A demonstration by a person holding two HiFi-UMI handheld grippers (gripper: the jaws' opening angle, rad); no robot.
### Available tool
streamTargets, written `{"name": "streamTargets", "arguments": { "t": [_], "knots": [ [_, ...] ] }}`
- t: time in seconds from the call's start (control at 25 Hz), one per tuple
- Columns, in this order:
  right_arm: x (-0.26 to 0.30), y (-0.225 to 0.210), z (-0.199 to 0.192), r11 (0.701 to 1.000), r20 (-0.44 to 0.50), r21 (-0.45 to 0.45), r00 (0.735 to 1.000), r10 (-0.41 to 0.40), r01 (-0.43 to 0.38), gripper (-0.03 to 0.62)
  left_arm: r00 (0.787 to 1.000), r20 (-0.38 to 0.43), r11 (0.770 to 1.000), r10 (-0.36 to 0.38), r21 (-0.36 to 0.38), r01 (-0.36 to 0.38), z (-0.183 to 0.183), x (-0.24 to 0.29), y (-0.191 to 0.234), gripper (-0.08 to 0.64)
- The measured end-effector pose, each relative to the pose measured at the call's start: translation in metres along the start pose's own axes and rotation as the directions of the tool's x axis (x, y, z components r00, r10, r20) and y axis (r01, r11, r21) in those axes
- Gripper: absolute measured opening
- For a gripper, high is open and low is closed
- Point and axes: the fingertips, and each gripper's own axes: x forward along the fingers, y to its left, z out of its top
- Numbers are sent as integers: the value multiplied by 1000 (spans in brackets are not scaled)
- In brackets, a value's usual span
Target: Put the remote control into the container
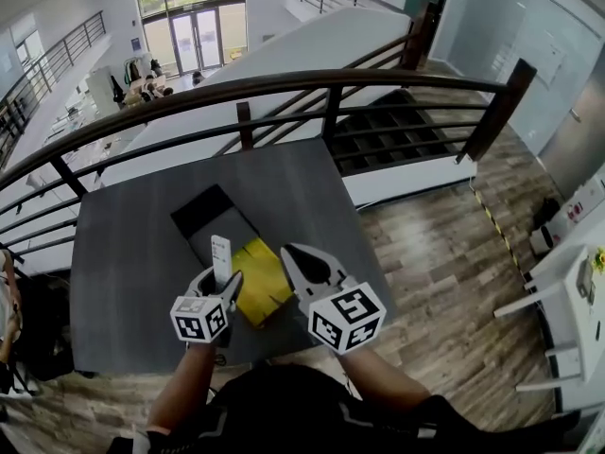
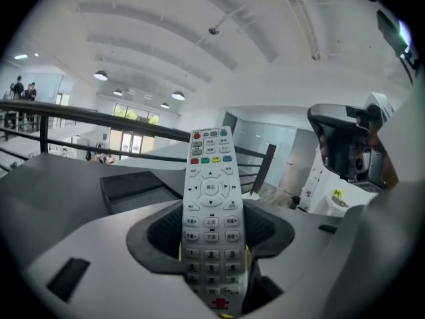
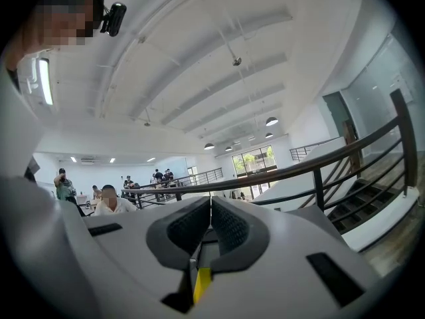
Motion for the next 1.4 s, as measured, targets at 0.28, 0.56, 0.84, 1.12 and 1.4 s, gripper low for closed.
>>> {"name": "streamTargets", "arguments": {
  "t": [0.28,0.56,0.84,1.12,1.4],
  "knots": [
    [5,-15,-18,999,-29,24,998,-49,49,2,996,-86,1000,-10,-27,8,-24,38,10,244],
    [5,-24,-23,995,-42,67,996,-74,77,2,985,-171,999,-27,-36,21,-49,72,16,244],
    [0,-38,-27,988,-55,51,988,-144,147,2,951,-305,999,-47,-28,40,-75,98,17,244],
    [0,-43,-33,984,-74,66,984,-162,167,2,905,-425,989,-22,-139,-42,-116,121,32,245],
    [1,-41,-30,990,-95,0,986,-140,140,2,871,-489,980,32,-156,-124,-130,139,41,245]
  ]
}}
